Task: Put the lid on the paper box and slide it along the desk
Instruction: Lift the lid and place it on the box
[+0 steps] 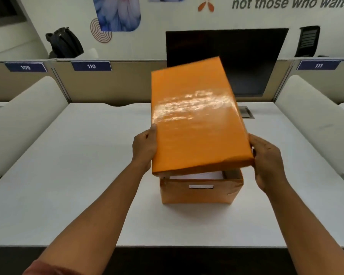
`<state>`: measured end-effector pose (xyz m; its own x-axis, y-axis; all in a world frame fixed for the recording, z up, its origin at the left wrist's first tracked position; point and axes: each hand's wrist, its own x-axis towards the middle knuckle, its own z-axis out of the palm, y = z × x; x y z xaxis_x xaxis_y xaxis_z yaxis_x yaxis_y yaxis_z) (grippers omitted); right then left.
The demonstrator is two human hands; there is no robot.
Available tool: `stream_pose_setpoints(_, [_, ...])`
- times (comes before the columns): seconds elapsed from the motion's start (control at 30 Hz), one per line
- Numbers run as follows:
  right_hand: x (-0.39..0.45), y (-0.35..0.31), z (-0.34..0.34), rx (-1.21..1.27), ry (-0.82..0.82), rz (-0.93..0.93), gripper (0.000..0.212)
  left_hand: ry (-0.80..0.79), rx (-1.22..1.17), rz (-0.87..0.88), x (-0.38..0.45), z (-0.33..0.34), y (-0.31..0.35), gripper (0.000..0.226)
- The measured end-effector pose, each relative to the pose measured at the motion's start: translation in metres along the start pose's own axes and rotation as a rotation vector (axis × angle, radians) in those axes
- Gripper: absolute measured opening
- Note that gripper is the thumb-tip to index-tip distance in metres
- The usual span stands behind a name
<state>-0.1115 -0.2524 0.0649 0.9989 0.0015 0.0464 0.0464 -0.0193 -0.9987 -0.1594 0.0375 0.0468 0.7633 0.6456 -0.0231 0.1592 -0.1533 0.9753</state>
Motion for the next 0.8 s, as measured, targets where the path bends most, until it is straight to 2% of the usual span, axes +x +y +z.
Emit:
stream_pose_setpoints(0.07, [0.003, 0.016, -0.002, -0.112, 0.042, 0.027, 0.030, 0.009, 0.044, -0.032, 0.000, 0.002, -0.009, 0.039])
stream_pose_setpoints(0.2, [0.011, 0.042, -0.010, -0.152, 0.003, 0.082, 0.023, 0.002, 0.141, -0.034, 0.000, 0.010, -0.020, 0.041])
stream_pose_setpoints(0.43, [0.013, 0.067, -0.019, -0.242, -0.002, 0.128, 0.027, -0.046, 0.239, -0.085, 0.001, 0.019, -0.029, 0.052])
stream_pose_setpoints(0.6, [0.009, 0.084, -0.024, -0.268, -0.067, 0.149, 0.037, -0.062, 0.349, -0.062, 0.002, 0.018, -0.033, 0.043])
stream_pose_setpoints(0.8, [0.021, 0.085, -0.018, -0.318, -0.074, 0.158, 0.032, -0.087, 0.239, -0.173, 0.006, 0.015, -0.045, 0.037])
